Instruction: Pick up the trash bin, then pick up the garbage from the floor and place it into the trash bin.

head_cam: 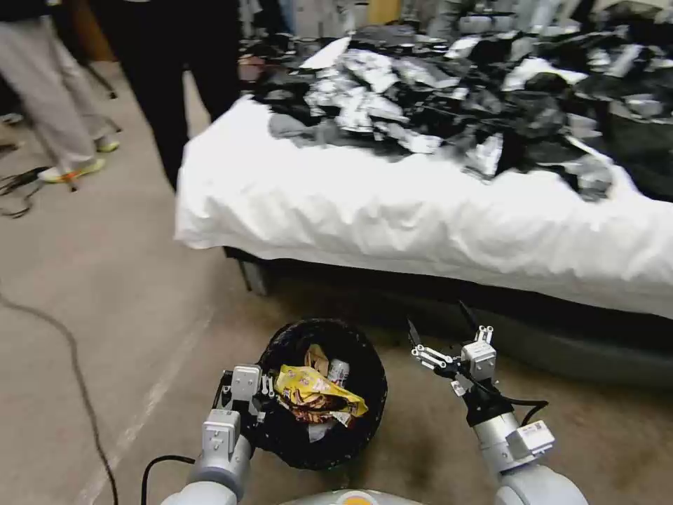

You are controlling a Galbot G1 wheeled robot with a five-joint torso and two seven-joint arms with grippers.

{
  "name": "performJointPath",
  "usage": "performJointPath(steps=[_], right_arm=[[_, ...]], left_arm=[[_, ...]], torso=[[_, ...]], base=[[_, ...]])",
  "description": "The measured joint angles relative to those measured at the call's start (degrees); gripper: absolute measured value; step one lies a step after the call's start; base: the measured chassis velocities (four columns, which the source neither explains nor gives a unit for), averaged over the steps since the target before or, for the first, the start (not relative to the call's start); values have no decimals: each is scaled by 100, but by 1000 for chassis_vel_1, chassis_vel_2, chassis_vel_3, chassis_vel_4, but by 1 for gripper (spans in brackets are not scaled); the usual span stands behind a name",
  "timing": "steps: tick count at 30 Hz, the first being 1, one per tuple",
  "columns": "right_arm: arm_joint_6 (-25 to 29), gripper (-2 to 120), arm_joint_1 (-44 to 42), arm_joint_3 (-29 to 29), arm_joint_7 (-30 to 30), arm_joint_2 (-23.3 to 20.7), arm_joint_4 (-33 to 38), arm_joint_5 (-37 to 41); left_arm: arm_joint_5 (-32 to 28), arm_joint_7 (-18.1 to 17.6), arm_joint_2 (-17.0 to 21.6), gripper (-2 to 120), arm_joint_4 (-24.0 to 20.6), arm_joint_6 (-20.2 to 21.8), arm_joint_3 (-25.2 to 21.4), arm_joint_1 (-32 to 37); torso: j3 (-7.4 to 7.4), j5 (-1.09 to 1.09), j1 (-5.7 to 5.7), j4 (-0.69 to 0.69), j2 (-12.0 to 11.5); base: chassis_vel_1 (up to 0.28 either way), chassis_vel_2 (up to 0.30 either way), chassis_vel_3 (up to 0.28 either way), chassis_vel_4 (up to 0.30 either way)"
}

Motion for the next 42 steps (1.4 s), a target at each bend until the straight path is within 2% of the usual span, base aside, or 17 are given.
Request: performJointPath(steps=[20, 42], right_arm=[[0, 100, 52, -15, -5, 20, -49, -43], [25, 100, 52, -14, -19, 42, -80, -70]], left_arm=[[-74, -7, 15, 1, -14, 6, -64, -65], [-255, -52, 31, 1, -253, 150, -220, -118]], torso=[[0, 0, 0, 0, 0], [0, 0, 0, 1, 0]], base=[[121, 130, 122, 120], [125, 129, 127, 130]])
